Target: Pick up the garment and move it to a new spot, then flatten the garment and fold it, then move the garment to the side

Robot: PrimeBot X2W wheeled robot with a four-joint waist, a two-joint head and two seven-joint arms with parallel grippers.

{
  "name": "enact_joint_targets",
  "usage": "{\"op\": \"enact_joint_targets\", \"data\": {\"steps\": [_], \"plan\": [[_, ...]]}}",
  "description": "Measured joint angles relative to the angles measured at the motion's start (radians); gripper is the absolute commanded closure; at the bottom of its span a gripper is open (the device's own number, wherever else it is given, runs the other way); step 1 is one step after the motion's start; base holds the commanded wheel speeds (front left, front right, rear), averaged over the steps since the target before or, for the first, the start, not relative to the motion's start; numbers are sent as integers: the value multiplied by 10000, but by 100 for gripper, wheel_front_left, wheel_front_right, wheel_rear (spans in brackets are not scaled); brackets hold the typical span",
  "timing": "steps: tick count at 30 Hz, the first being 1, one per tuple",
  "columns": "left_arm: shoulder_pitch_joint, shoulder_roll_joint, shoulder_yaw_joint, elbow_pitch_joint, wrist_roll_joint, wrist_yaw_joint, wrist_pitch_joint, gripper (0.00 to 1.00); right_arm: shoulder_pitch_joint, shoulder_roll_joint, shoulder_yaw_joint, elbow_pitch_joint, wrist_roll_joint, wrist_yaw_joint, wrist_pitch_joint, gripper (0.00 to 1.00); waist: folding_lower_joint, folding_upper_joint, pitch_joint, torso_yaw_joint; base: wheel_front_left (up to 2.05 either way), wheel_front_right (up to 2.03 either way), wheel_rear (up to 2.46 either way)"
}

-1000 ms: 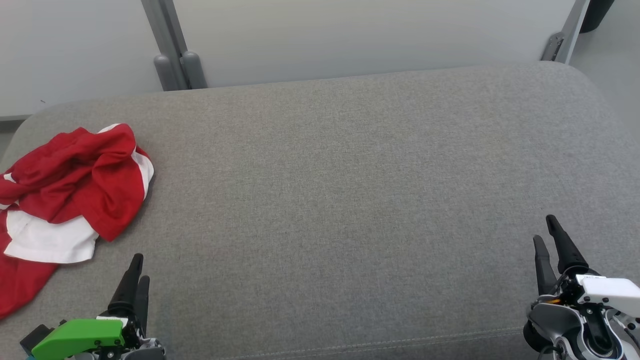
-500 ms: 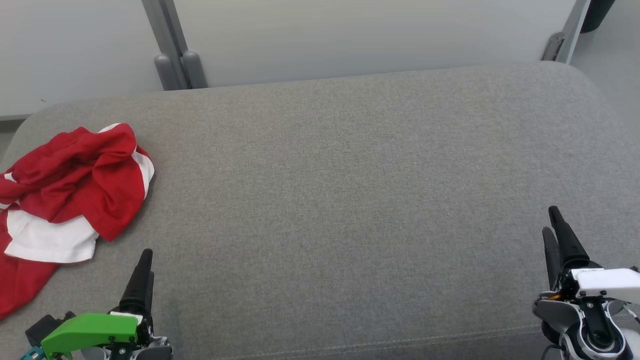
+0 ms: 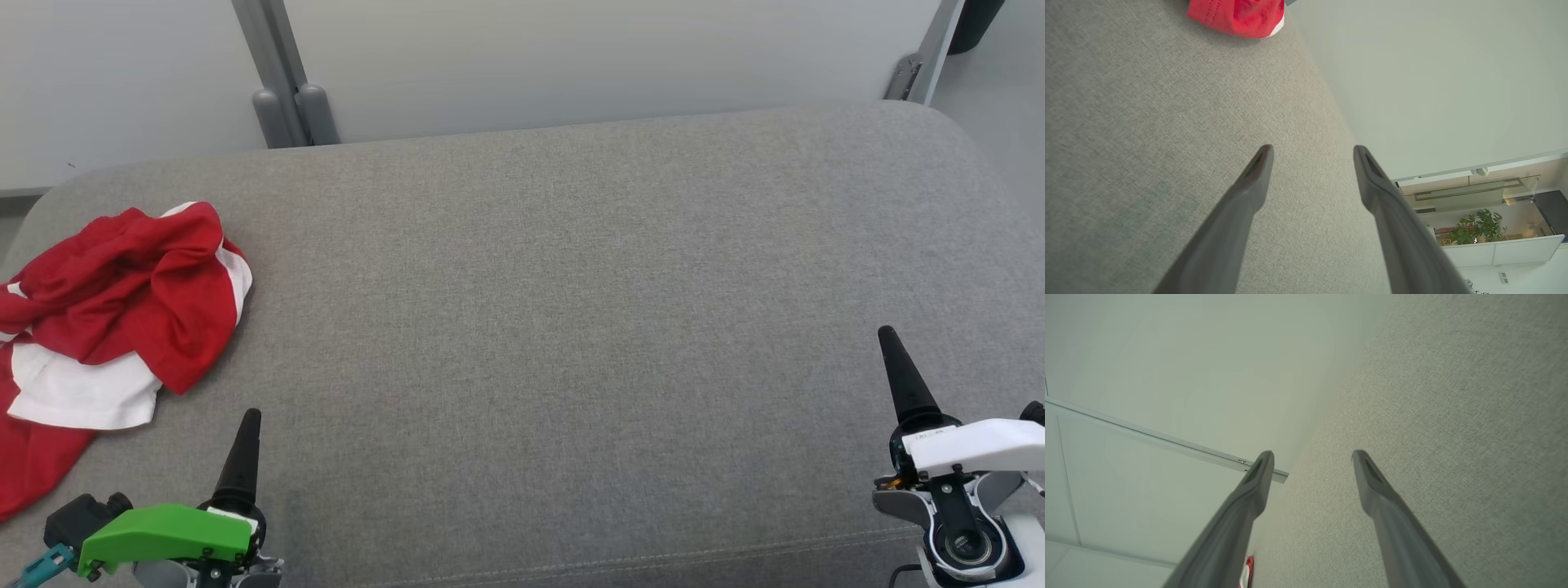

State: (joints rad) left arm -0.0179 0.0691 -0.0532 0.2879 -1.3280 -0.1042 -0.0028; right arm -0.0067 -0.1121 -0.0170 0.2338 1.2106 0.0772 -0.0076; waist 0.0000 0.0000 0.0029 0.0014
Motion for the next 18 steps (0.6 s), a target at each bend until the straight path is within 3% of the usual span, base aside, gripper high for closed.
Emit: {"op": "enact_joint_targets", "data": {"steps": [18], "plan": [[-34, 407, -614, -336, 3085, 583, -631, 0, 2, -504, 894, -341, -2859, -364, -571, 0, 0, 0, -1, -67, 0, 0, 0]]}}
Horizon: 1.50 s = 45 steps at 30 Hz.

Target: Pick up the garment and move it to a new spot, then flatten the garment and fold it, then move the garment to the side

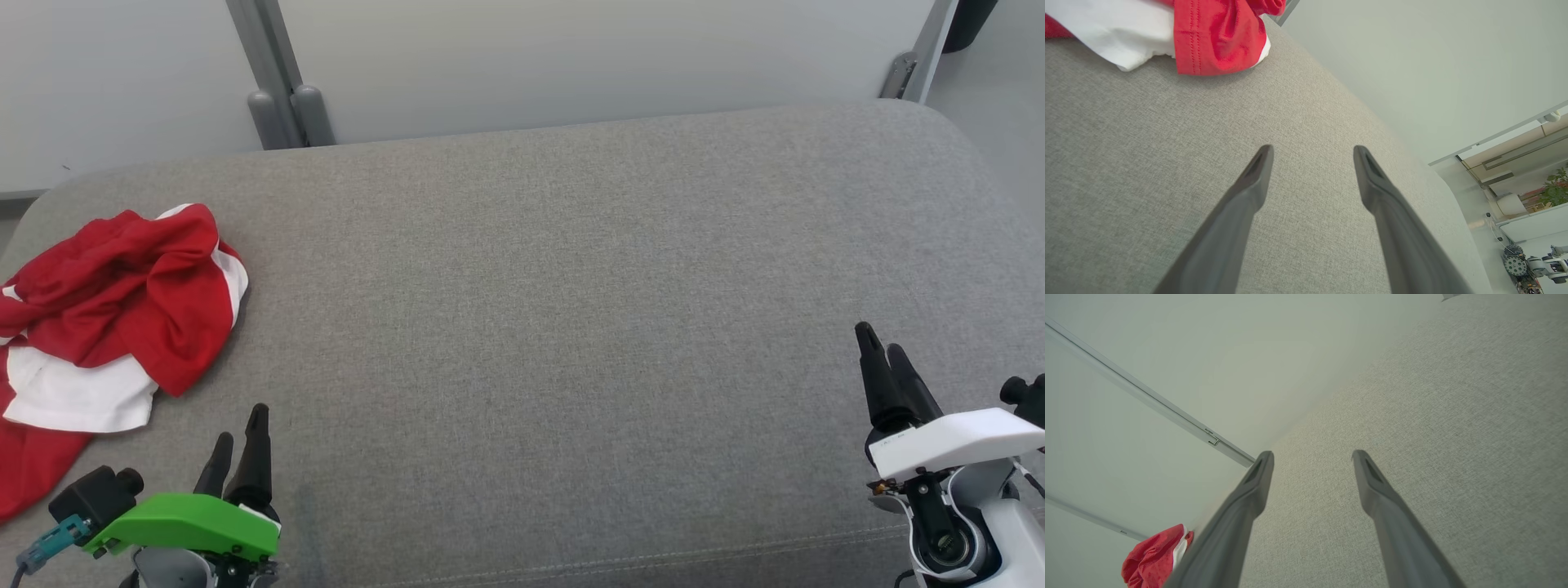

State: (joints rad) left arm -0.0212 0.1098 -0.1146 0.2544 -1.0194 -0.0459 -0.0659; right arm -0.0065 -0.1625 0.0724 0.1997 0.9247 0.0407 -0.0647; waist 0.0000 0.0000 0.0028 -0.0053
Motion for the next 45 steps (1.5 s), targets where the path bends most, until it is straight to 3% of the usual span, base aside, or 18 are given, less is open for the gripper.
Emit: {"op": "enact_joint_targets", "data": {"steps": [20, 45], "plan": [[0, 288, -405, -407, 3112, 477, -719, 0, 9, -474, 667, -178, -2805, -414, -731, 0, 0, 0, 4, -73, 0, 0, 0], [8, 428, -721, -780, 6617, 711, -1565, 0, 156, -984, 1352, -439, -6172, -759, -1563, 0, 0, 0, -54, -152, 0, 0, 0]]}}
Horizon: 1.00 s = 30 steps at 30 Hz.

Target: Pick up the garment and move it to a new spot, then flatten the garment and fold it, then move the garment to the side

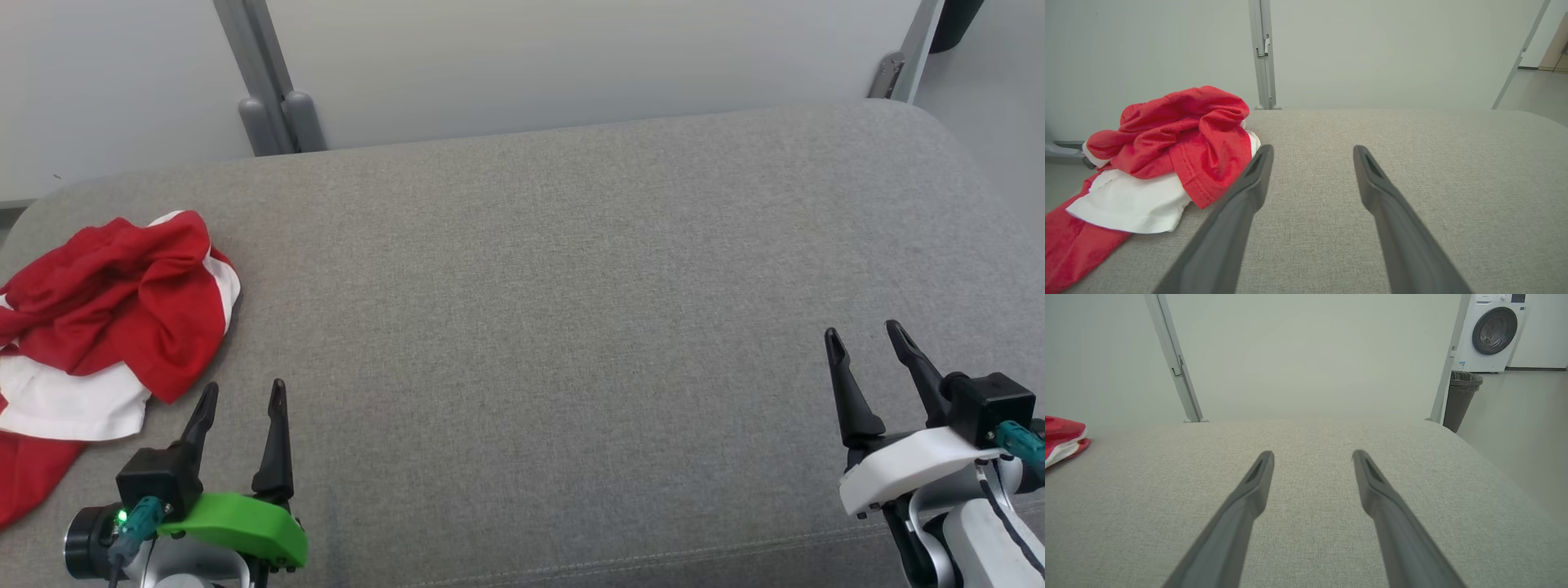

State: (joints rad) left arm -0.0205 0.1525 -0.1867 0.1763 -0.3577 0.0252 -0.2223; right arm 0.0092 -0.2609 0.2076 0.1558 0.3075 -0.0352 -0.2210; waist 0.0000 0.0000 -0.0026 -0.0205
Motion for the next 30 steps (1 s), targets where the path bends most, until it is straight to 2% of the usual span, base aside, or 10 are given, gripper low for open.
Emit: {"op": "enact_joint_targets", "data": {"steps": [9, 23, 30], "plan": [[7, 35, -42, -115, 1080, 17, -293, 0, 46, -52, 44, -136, -863, -119, -282, 0, 0, 0, -8, -42, 0, 0, 0], [21, -35, 182, -88, 1147, -2, -293, 0, 152, -50, -96, -134, -865, -105, -282, 0, 0, 0, -6, -38, 0, 0, 0], [21, -144, 140, 4, 1200, -169, -293, 0, 196, -56, -176, -146, -874, -84, -284, 0, 0, 0, 13, 175, 0, 0, 0]]}}
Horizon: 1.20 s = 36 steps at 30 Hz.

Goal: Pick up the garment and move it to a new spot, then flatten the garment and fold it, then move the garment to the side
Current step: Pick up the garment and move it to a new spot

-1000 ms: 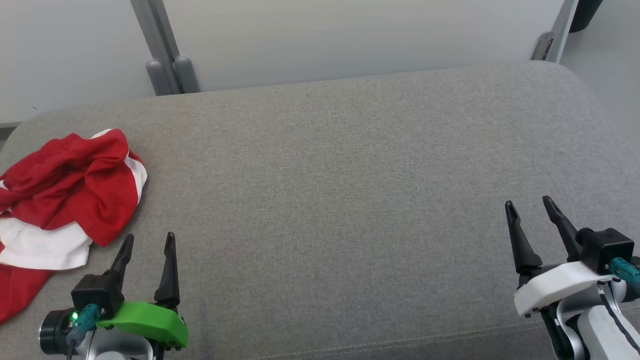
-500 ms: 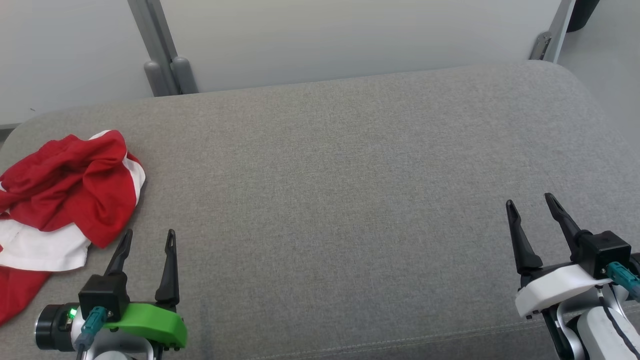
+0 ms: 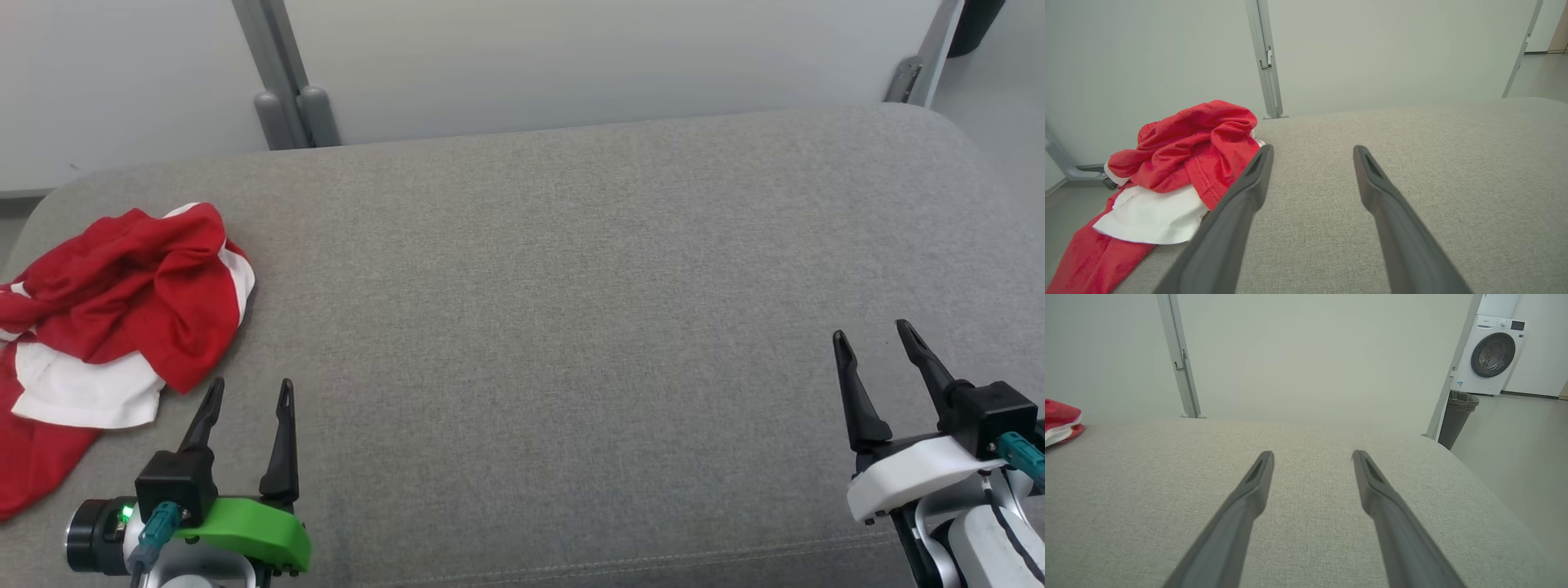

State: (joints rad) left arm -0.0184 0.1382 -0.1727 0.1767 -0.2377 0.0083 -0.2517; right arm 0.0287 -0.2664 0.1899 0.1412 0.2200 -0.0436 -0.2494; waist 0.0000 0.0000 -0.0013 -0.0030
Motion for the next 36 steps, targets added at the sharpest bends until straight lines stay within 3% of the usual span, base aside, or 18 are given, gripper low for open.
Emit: {"op": "enact_joint_targets", "data": {"steps": [24, 31, 36], "plan": [[8, -150, 481, 219, 136, -96, 0, 0, -81, 307, 738, -21, -387, 560, -8, 0, 0, 0, -52, 2294, 0, 0, 0], [-13, -251, 938, 54, -96, -96, 0, 0, -479, 242, 865, -98, -550, 698, -10, 0, 0, 0, 396, 2480, 0, 0, 0], [-610, -468, 1373, 73, -825, -176, 0, 0, -1005, 71, 915, -378, -750, 786, -8, 0, 0, 0, 1036, 2483, 0, 0, 0]]}}
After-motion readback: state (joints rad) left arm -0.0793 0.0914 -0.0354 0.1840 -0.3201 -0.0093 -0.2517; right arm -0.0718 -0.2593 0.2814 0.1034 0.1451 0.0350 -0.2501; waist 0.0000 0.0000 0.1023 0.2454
